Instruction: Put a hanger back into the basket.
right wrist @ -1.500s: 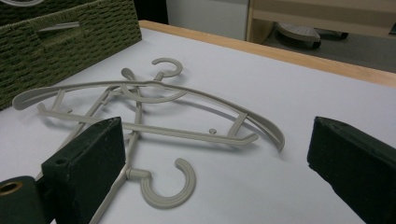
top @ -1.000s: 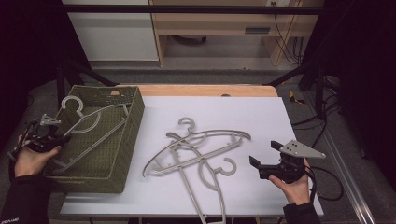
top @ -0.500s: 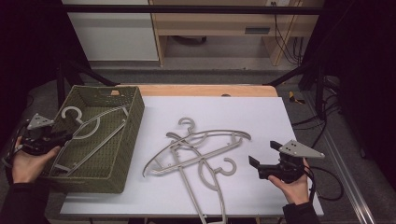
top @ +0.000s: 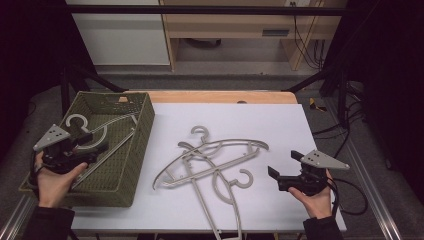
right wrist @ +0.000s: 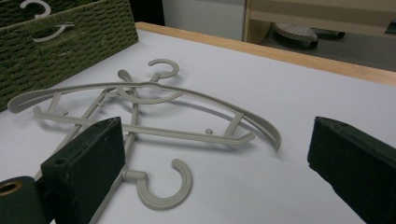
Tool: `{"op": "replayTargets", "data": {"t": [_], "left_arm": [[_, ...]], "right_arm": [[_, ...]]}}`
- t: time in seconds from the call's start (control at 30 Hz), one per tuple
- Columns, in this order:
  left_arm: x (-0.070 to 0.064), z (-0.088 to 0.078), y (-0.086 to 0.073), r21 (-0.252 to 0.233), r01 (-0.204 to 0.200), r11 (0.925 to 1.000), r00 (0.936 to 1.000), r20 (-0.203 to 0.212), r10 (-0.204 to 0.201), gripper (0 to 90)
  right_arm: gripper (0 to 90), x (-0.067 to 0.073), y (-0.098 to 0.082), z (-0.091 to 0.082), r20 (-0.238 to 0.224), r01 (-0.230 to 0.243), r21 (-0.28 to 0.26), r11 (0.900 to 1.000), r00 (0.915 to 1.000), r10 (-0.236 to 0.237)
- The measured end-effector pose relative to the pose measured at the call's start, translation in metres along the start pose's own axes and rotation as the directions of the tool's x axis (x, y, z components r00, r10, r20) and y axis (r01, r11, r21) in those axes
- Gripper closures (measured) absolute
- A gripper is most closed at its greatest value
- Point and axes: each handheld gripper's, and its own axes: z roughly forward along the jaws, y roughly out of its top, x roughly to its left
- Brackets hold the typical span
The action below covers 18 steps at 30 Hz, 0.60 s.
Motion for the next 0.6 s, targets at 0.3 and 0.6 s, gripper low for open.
{"op": "replayTargets", "data": {"t": [0.3, 0.6], "left_arm": [[-0.043, 0.012, -0.003, -0.042, -0.042, 0.9982, 0.9950, 0.089, 0.046, 12.1], [-0.078, 0.016, -0.001, -0.040, -0.115, 0.9925, 0.9814, 0.150, 0.120, 11.0]], "right_arm": [[4.3, -0.002, 0.000, -0.003, 0.003, -0.007, -0.013, 1.000, 1.0000, 0.007], [4.3, -0.003, -0.002, -0.004, 0.001, -0.009, -0.010, 1.000, 1.0000, 0.009]]}}
